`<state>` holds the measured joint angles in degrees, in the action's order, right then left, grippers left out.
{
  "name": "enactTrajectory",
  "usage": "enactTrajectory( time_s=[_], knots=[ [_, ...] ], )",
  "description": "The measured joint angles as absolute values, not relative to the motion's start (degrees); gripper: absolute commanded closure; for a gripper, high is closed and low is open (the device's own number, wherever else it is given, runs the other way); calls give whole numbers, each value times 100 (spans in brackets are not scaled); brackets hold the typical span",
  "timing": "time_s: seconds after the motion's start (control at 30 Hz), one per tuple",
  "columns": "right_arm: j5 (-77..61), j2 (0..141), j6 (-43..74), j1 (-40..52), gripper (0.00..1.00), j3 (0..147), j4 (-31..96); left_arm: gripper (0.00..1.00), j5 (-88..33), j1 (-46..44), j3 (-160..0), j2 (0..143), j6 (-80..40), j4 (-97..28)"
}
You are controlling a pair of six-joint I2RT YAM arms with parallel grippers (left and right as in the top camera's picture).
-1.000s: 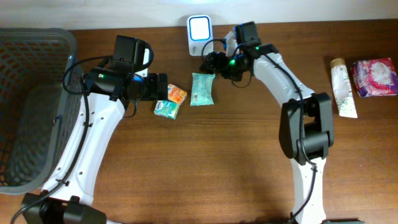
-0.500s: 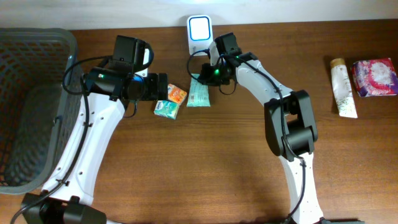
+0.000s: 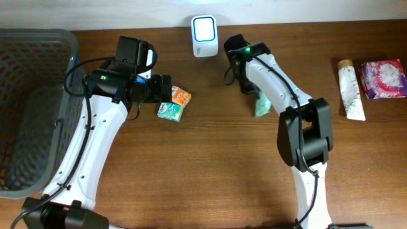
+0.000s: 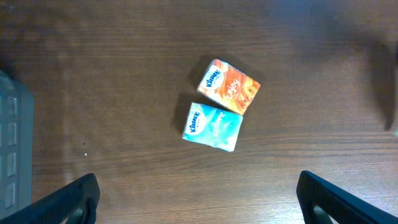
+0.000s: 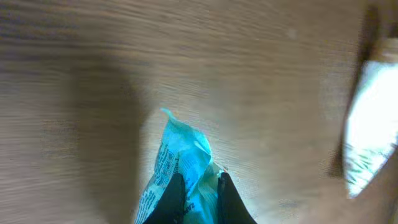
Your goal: Scan the item barcode
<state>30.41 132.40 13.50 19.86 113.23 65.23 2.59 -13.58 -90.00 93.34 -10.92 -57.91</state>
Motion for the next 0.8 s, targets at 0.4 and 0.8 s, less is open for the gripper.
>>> enactTrajectory(
  time_s=[0.4,0.8],
  knots=[
    [2213,13380,821,3494,26,11762,6726,1,261,-1358,-9000,9334,-1092,-5791],
    [2871,13474,698,3138,89,10648,5647,1,261,-1358,-9000,9334,-1092,-5789]
  ],
)
